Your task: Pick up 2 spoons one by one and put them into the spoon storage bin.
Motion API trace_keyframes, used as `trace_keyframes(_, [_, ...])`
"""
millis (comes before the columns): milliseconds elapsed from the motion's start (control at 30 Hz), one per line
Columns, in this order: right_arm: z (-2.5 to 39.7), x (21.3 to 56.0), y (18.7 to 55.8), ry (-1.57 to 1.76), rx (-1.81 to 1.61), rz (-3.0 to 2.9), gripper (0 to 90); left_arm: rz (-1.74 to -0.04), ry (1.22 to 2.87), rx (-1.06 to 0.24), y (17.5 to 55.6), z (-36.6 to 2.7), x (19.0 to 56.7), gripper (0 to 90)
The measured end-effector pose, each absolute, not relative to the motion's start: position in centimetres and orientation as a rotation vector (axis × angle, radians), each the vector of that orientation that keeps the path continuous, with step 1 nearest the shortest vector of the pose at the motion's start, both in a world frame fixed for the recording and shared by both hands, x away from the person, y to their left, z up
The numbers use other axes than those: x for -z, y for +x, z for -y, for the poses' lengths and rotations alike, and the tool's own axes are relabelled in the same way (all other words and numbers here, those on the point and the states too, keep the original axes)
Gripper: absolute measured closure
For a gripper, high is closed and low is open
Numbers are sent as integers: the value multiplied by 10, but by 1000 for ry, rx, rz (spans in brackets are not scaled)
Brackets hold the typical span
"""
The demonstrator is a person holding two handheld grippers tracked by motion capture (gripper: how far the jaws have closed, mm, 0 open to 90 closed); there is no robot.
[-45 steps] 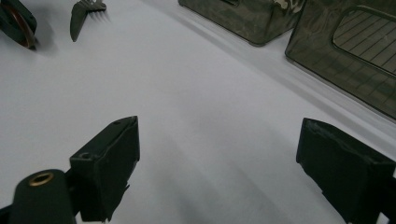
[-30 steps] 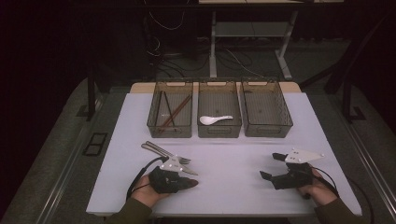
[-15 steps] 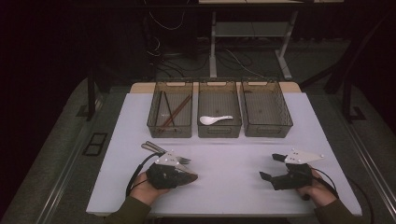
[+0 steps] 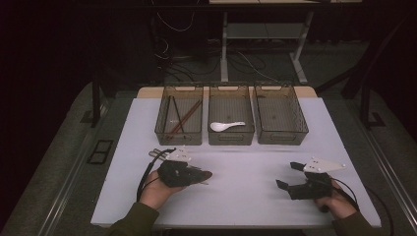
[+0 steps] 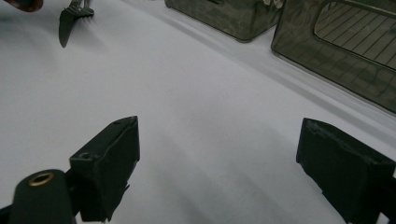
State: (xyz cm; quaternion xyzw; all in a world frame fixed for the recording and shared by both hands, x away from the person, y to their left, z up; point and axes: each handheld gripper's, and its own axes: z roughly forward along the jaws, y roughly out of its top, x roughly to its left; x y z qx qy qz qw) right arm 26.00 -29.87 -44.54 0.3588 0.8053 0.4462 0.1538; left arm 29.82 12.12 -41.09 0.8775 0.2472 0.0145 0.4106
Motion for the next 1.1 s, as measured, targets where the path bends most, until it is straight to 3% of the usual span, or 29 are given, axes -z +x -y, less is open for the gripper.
trace_keyframes(1100, [299,445,261,1019,-1285,-2313,132,-585,2125,-176,395,-68,360,809])
